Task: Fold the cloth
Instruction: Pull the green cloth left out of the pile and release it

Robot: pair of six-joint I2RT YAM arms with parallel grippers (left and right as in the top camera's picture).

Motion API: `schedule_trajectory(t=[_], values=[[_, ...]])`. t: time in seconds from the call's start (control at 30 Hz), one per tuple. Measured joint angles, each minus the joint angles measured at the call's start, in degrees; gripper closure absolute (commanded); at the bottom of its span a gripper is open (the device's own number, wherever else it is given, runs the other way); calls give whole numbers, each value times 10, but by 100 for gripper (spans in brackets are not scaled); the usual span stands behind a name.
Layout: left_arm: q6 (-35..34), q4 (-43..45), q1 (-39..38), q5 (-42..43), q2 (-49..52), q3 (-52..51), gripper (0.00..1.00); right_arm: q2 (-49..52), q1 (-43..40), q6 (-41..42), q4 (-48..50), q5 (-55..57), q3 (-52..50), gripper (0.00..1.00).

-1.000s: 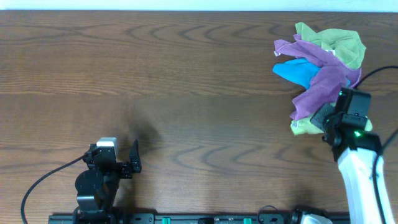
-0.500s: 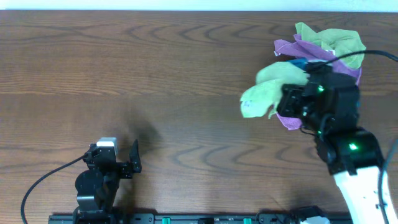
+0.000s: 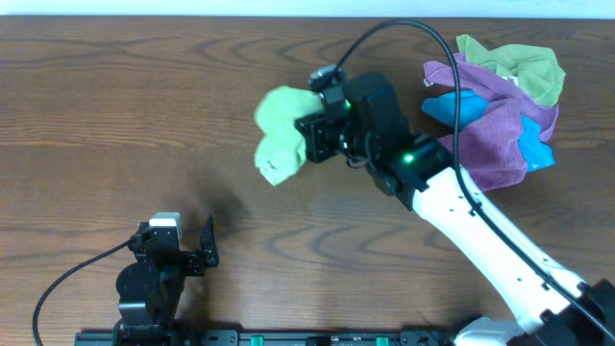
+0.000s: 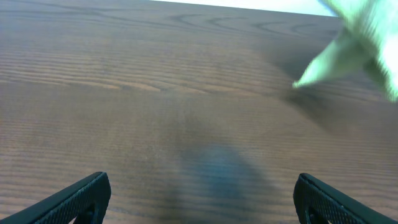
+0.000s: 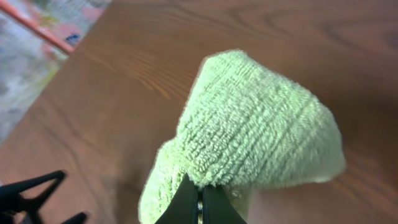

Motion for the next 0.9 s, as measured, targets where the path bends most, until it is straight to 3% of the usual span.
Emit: schedule_trajectory(t=[0.03, 0.07, 0.1, 0.13, 0.3, 0.47, 0.57, 0.77, 0.9], values=[[0, 0, 0, 0, 0, 0, 5, -1, 2, -8, -18, 4, 19, 87], [0, 0, 0, 0, 0, 0, 5, -2, 3, -10, -38, 19, 40, 49], [0, 0, 0, 0, 0, 0, 5, -4, 2, -12, -55, 43, 54, 18], [0, 0, 0, 0, 0, 0, 5, -7, 0, -18, -71, 70, 62, 1], [0, 0, 0, 0, 0, 0, 4, 1, -46, -40, -155, 172, 70, 1], [0, 0, 0, 0, 0, 0, 5, 41, -56, -70, -175, 158, 66, 1], [0, 0, 0, 0, 0, 0, 5, 83, -46, -108, -179, 127, 54, 10], [0, 0, 0, 0, 0, 0, 5, 181, 28, -196, -188, 94, 40, 19], [0, 0, 0, 0, 0, 0, 5, 187, 91, -235, -183, 115, 38, 16]])
